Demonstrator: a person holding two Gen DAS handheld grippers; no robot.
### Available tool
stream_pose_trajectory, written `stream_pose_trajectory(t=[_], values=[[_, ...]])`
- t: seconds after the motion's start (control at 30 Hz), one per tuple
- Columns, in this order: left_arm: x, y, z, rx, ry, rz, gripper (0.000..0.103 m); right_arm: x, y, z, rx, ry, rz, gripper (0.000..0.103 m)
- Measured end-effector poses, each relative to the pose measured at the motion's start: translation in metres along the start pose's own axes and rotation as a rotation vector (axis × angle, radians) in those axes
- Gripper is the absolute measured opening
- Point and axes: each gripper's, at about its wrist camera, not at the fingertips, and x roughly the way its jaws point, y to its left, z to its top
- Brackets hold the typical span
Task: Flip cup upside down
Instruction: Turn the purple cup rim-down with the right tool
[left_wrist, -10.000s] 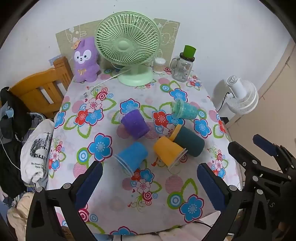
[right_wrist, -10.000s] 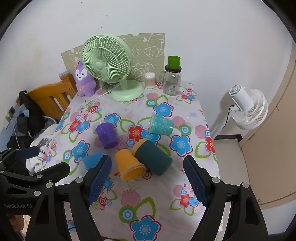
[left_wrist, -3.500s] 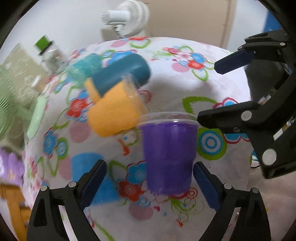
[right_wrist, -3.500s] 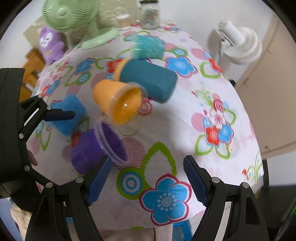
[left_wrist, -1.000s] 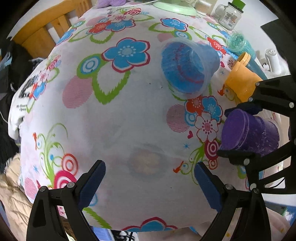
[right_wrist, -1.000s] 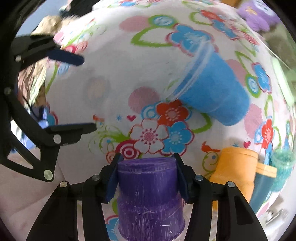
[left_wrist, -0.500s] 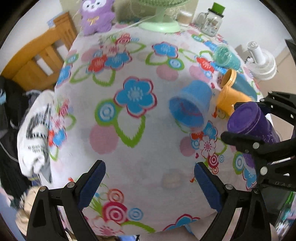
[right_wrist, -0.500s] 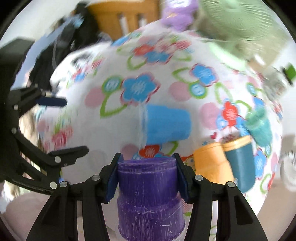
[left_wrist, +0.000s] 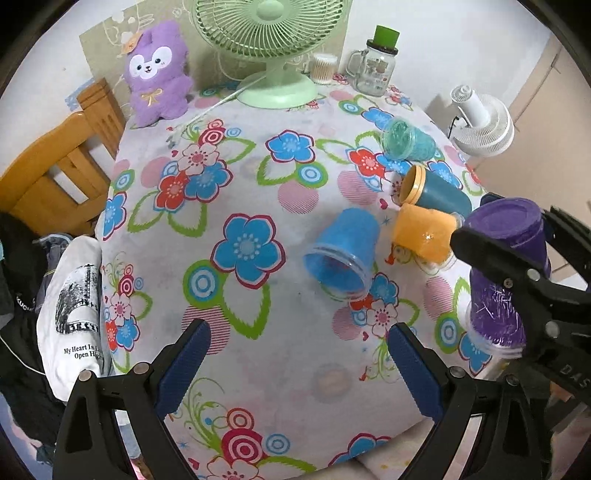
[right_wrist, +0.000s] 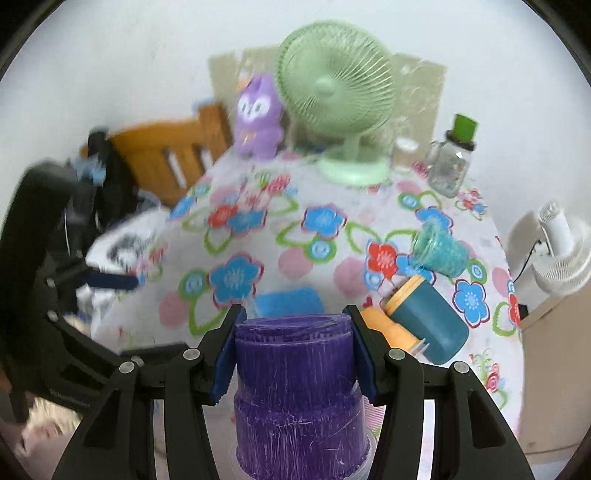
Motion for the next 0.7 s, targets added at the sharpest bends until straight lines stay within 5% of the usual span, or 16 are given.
stream_pose_trajectory(t=[0.17, 0.7], values=[[0.006, 0.004, -0.006, -0.088, -0.003, 0.003, 0.098, 0.011, -0.015, -0.018, 0.114, -0.108, 0.04, 0.057], [0.061, 0.019, -0.025, -0.219, -0.087, 0.04, 0.098, 0.058, -0.023, -0.061, 0.12, -0.294, -0.037, 0.057]])
